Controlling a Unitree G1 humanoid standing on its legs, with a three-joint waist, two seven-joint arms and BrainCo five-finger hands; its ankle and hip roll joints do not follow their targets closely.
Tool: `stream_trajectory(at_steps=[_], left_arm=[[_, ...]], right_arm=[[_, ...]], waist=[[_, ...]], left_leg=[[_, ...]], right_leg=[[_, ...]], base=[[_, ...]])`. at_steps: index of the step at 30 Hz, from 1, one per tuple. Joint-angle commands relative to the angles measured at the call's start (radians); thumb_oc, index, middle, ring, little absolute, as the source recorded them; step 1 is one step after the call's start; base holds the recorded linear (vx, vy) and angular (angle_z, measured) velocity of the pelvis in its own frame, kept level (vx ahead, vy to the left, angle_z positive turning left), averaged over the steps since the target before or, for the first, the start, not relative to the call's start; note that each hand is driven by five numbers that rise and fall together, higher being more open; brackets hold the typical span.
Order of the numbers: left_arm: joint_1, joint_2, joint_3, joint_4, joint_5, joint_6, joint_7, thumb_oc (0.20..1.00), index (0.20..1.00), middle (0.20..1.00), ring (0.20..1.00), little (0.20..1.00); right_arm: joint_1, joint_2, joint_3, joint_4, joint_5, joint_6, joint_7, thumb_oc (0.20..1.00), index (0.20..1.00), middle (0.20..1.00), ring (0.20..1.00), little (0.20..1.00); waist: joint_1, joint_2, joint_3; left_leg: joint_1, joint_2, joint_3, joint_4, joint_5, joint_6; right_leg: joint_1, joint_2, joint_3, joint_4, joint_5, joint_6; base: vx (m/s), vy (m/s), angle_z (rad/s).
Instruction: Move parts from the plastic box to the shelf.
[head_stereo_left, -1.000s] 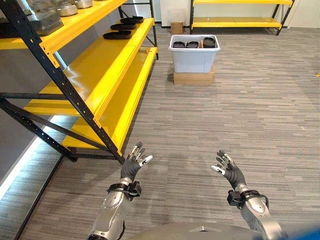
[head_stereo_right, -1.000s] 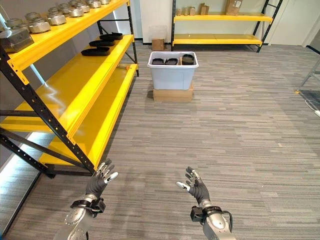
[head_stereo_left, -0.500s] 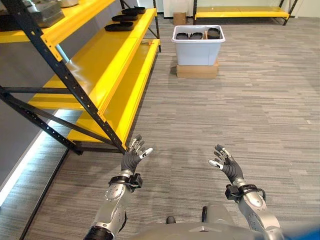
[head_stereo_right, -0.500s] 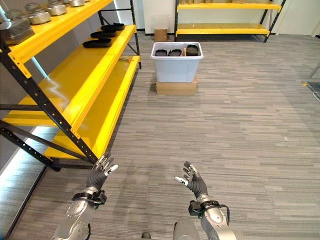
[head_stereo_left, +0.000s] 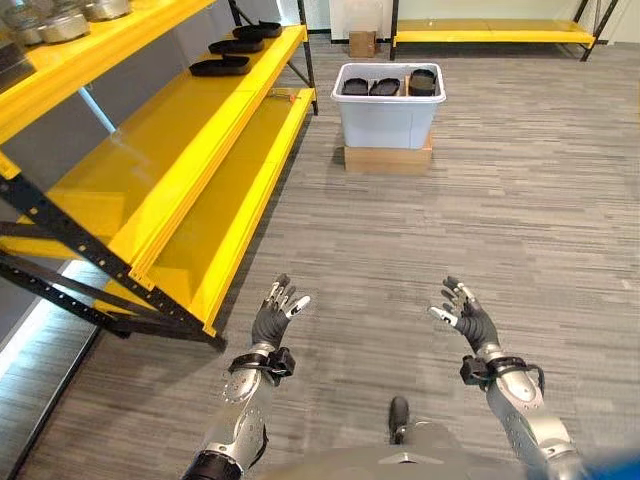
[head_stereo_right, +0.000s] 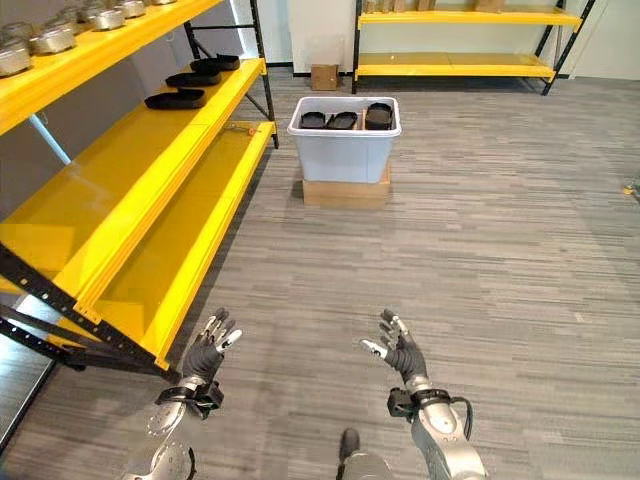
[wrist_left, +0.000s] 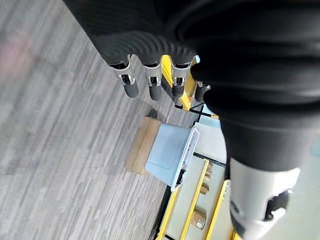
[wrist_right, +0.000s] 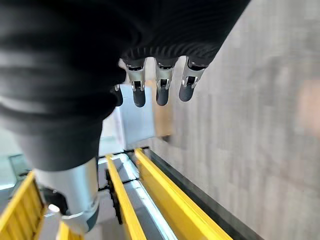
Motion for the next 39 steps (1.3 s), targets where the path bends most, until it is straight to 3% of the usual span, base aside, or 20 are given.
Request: stream_trajectory(at_steps=[1,3,6,10,11,12,14,18,19,21,22,23,24,26,28,29,30,31,35,39], left_arm=[[-0.011,0.055,0.009,-0.096,-0.019,-0.049,-0.027,1.000,1.000,1.000,1.000,1.000],[-0.003,0.073,0.013,-0.105,0.005,-0.046,-0.027,1.000,1.000,1.000,1.000,1.000],[0.021,0.069,0.017,-0.105,0.014,-0.046,-0.026,1.000,1.000,1.000,1.000,1.000],[0.053,0.064,0.026,-0.105,0.010,-0.045,-0.033,1.000,1.000,1.000,1.000,1.000],[0.059,0.068,0.017,-0.105,0.028,-0.044,-0.041,1.000,1.000,1.000,1.000,1.000],[0.053,0.071,0.013,-0.106,0.032,-0.043,-0.043,1.000,1.000,1.000,1.000,1.000],[0.047,0.075,0.011,-0.100,0.038,-0.044,-0.043,1.000,1.000,1.000,1.000,1.000],[0.037,0.077,-0.001,-0.102,0.038,-0.043,-0.045,1.000,1.000,1.000,1.000,1.000],[0.023,0.087,0.003,-0.109,0.034,-0.044,-0.038,1.000,1.000,1.000,1.000,1.000],[0.019,0.093,0.002,-0.114,0.040,-0.048,-0.024,1.000,1.000,1.000,1.000,1.000],[0.008,0.100,-0.002,-0.113,0.037,-0.046,-0.015,1.000,1.000,1.000,1.000,1.000],[0.007,0.099,-0.002,-0.113,0.037,-0.045,-0.015,1.000,1.000,1.000,1.000,1.000],[-0.002,0.116,-0.005,-0.121,0.050,-0.043,-0.010,1.000,1.000,1.000,1.000,1.000],[0.000,0.123,-0.006,-0.119,0.066,-0.035,-0.016,1.000,1.000,1.000,1.000,1.000],[-0.001,0.125,-0.017,-0.112,0.058,-0.029,-0.027,1.000,1.000,1.000,1.000,1.000],[0.003,0.123,-0.021,-0.104,0.052,-0.030,-0.037,1.000,1.000,1.000,1.000,1.000],[0.006,0.121,-0.020,-0.104,0.052,-0.029,-0.040,1.000,1.000,1.000,1.000,1.000],[0.009,0.117,-0.012,-0.096,0.065,-0.028,-0.037,1.000,1.000,1.000,1.000,1.000],[0.007,0.116,-0.007,-0.096,0.100,-0.039,-0.038,1.000,1.000,1.000,1.000,1.000],[-0.010,0.083,-0.026,-0.068,0.093,-0.047,-0.038,1.000,1.000,1.000,1.000,1.000]], right_arm=[[0.018,0.018,-0.007,-0.051,0.048,-0.061,0.011,1.000,1.000,1.000,1.000,1.000],[0.033,0.002,-0.025,-0.053,0.052,-0.064,0.010,1.000,1.000,1.000,1.000,1.000],[0.049,-0.004,-0.045,-0.045,0.052,-0.065,-0.002,1.000,1.000,1.000,1.000,1.000],[0.056,0.004,-0.054,-0.043,0.049,-0.065,0.002,1.000,1.000,1.000,1.000,1.000],[0.059,0.013,-0.048,-0.022,0.046,-0.064,0.007,1.000,1.000,1.000,1.000,1.000],[0.052,0.012,-0.043,-0.020,0.035,-0.060,0.007,1.000,1.000,1.000,1.000,1.000],[0.046,0.013,-0.039,-0.013,0.030,-0.057,0.007,1.000,1.000,1.000,1.000,1.000],[0.066,0.049,-0.021,-0.028,0.048,-0.045,0.026,1.000,1.000,1.000,1.000,1.000],[0.057,0.061,-0.020,-0.029,0.031,-0.043,0.022,1.000,1.000,1.000,1.000,1.000],[0.047,0.074,-0.015,-0.027,0.020,-0.047,0.023,1.000,1.000,1.000,1.000,1.000],[0.039,0.086,-0.006,-0.023,0.027,-0.045,0.021,1.000,1.000,1.000,1.000,1.000],[0.039,0.086,-0.006,-0.023,0.027,-0.045,0.021,1.000,1.000,1.000,1.000,1.000],[0.035,0.084,0.005,-0.033,0.025,-0.043,0.026,1.000,1.000,1.000,1.000,1.000],[0.041,0.092,0.014,-0.022,0.021,-0.038,0.028,1.000,1.000,1.000,1.000,1.000],[0.053,0.087,0.023,-0.033,0.059,-0.031,0.043,1.000,1.000,1.000,1.000,1.000],[0.054,0.079,0.025,-0.035,0.060,-0.031,0.047,1.000,1.000,1.000,1.000,1.000],[0.054,0.076,0.022,-0.031,0.058,-0.028,0.048,1.000,1.000,1.000,1.000,1.000],[0.051,0.078,0.022,-0.025,0.053,-0.024,0.047,1.000,1.000,1.000,1.000,1.000],[0.064,0.070,0.022,-0.056,0.046,-0.019,0.053,1.000,1.000,1.000,1.000,1.000],[0.077,0.062,0.003,-0.056,0.088,-0.032,0.052,1.000,1.000,1.000,1.000,1.000]], waist=[[0.015,-0.051,0.029],[0.036,-0.082,0.061],[0.070,-0.104,0.088],[0.097,-0.107,0.078],[0.114,-0.091,0.069],[0.123,-0.084,0.064],[0.127,-0.082,0.064],[0.124,-0.088,0.017],[0.122,-0.094,0.000],[0.121,-0.100,0.002],[0.114,-0.091,0.015],[0.115,-0.089,0.012],[0.099,-0.066,0.034],[0.091,-0.051,0.044],[0.059,-0.037,0.058],[0.049,-0.045,0.061],[0.041,-0.042,0.065],[0.021,-0.050,0.068],[0.005,-0.059,0.069],[-0.014,-0.063,0.028]], left_leg=[[-0.098,-0.082,-0.005,0.301,0.208,0.010],[-0.186,-0.088,-0.008,0.437,0.228,0.028],[-0.343,-0.111,0.030,0.408,0.141,0.050],[-0.389,-0.118,0.049,0.124,0.137,0.063],[-0.384,-0.108,0.017,-0.130,0.230,0.038],[-0.387,-0.110,-0.008,-0.181,0.254,0.030],[-0.375,-0.113,-0.019,-0.222,0.277,0.025],[-0.360,-0.153,0.013,-0.171,0.226,0.058],[-0.345,-0.182,0.027,-0.150,0.172,0.088],[-0.316,-0.214,0.047,-0.142,0.131,0.125],[-0.273,-0.234,0.056,-0.153,0.106,0.152],[-0.275,-0.231,0.057,-0.154,0.107,0.151],[-0.217,-0.231,0.058,-0.179,0.088,0.172],[-0.170,-0.236,0.073,-0.196,0.067,0.184],[-0.112,-0.245,0.051,-0.214,0.051,0.176],[-0.076,-0.259,0.055,-0.233,0.031,0.167],[-0.051,-0.258,0.050,-0.247,0.024,0.158],[-0.004,-0.263,0.042,-0.283,0.015,0.135],[0.060,-0.253,0.039,-0.316,-0.013,0.111],[0.100,-0.220,0.012,-0.260,-0.068,0.086]], right_leg=[[0.055,-0.007,0.046,-0.048,0.001,0.035],[0.099,-0.011,0.048,-0.053,-0.025,0.012],[0.165,-0.028,0.069,-0.079,-0.037,0.023],[0.204,-0.030,0.090,-0.105,-0.053,0.047],[0.254,-0.015,0.101,-0.128,-0.071,0.059],[0.270,-0.011,0.108,-0.130,-0.078,0.063],[0.290,-0.011,0.114,-0.131,-0.089,0.068],[0.333,-0.060,0.139,-0.072,-0.138,0.096],[0.320,-0.093,0.153,-0.002,-0.124,0.119],[0.247,-0.125,0.163,0.164,-0.048,0.143],[0.164,-0.138,0.172,0.340,0.067,0.165],[0.161,-0.135,0.173,0.338,0.070,0.164],[0.094,-0.139,0.157,0.476,0.123,0.169],[0.047,-0.167,0.106,0.529,0.108,0.165],[-0.046,-0.122,0.097,0.447,0.052,0.140],[-0.075,-0.144,0.064,0.270,0.056,0.138],[-0.067,-0.149,0.051,0.169,0.069,0.144],[-0.107,-0.158,0.070,-0.019,0.133,0.177],[-0.092,-0.150,0.103,-0.101,0.183,0.202],[-0.043,-0.121,0.103,-0.096,0.166,0.174]], base=[[0.23,-0.354,-0.10],[0.16,-0.214,-0.15],[0.21,-0.043,-0.08],[0.28,0.093,-0.18],[0.49,0.197,-0.43],[0.41,0.160,-0.11],[0.29,0.120,-0.34],[0.46,0.242,-0.49],[0.45,0.309,-0.30],[0.36,0.331,-0.16],[0.21,0.250,-0.21],[0.26,0.315,0.07],[0.23,0.237,0.11],[0.36,0.234,0.12],[0.44,0.071,-0.13],[0.40,-0.058,0.12],[0.56,-0.152,0.39],[0.43,-0.137,0.43],[0.32,-0.116,0.31],[0.41,-0.188,0.57]])
